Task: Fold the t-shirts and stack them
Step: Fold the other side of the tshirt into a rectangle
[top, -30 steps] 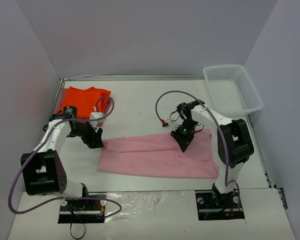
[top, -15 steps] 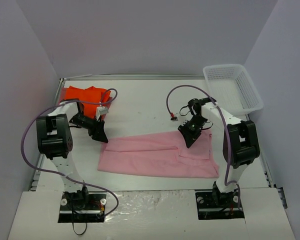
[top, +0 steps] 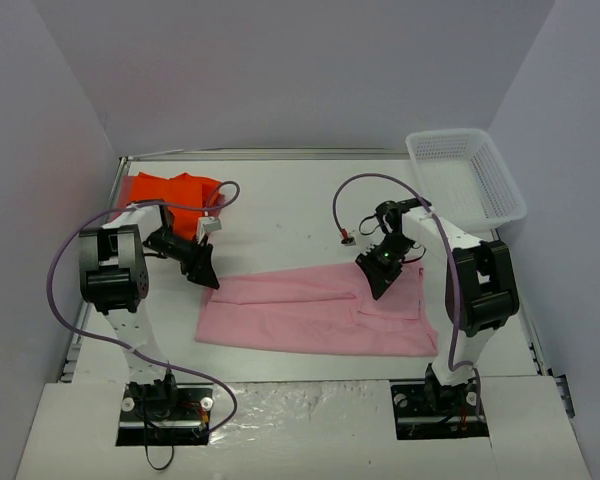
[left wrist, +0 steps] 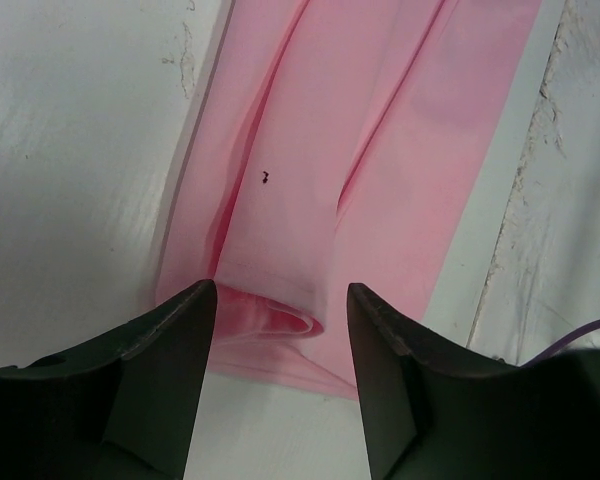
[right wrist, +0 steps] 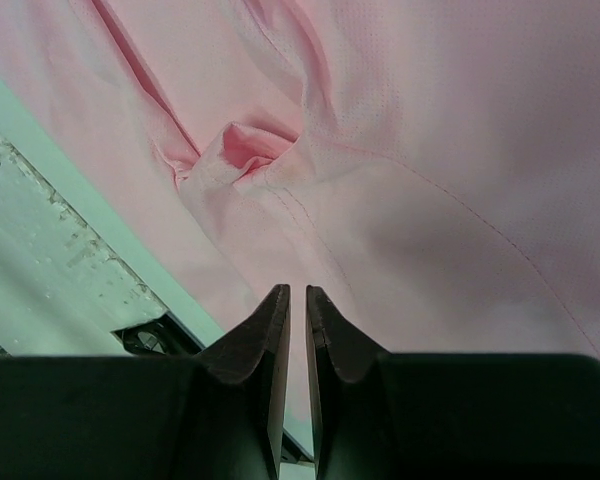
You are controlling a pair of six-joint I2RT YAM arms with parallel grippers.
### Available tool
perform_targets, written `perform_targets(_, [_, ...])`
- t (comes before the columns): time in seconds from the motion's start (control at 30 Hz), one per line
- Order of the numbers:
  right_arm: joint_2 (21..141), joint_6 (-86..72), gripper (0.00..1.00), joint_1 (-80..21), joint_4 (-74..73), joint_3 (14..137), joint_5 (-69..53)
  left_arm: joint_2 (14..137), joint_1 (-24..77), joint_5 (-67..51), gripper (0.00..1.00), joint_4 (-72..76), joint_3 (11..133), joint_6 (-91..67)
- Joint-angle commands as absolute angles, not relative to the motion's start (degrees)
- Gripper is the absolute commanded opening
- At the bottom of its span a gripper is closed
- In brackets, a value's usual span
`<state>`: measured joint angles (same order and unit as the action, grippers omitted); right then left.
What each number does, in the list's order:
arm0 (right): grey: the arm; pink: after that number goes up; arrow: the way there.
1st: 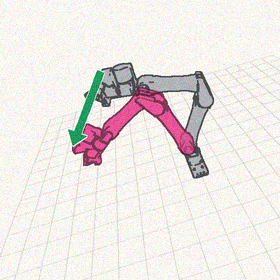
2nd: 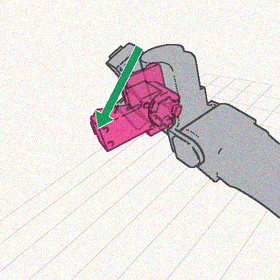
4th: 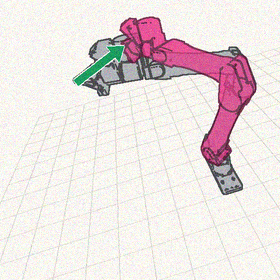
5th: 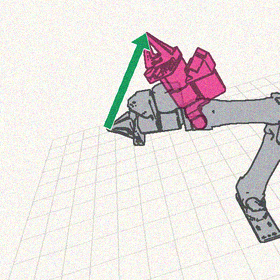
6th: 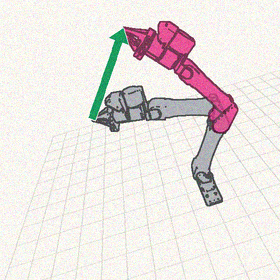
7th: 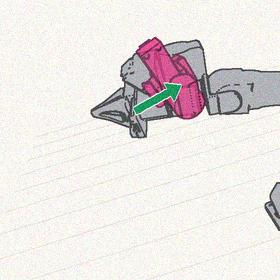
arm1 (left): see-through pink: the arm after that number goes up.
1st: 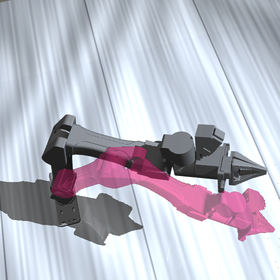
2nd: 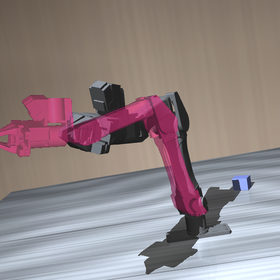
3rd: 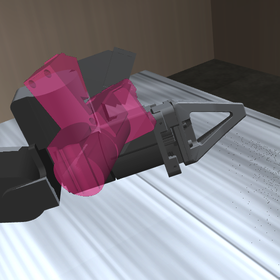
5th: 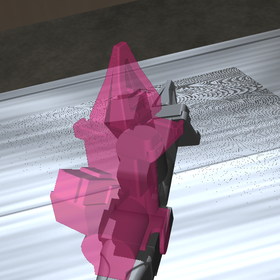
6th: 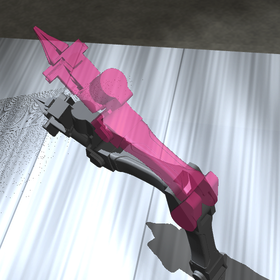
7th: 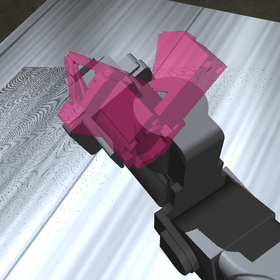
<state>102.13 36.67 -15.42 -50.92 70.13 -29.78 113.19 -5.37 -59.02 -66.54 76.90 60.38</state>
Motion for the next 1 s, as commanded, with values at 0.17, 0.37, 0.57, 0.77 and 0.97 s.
perform_targets(0.17, [103.62,37.44,0.09,-15.56,-52.65,69.78,-31.29,113.38,-3.25,-59.5,0.45,-64.25,77.25,58.71])
perform_targets(0.37, [104.15,37.44,0.09,-15.56,-52.56,69.7,-31.2,114.52,-2.2,-59.76,0.11,-65.13,78.57,58.53])
perform_targets(0.57, [104.5,37.44,0.08,-15.56,-52.47,69.7,-31.29,114.44,-2.28,-60.2,0.02,-66.97,80.42,58.8])
perform_targets(0.77, [104.94,37.44,0.08,-15.56,-52.47,69.7,-31.38,109.78,-2.2,-59.68,0.02,-63.55,81.47,54.06])
perform_targets(0.97, [105.21,37.62,0.07,-15.56,-52.38,69.79,-31.46,104.68,-2.11,-57.22,0.02,-59.51,83.58,48.87])
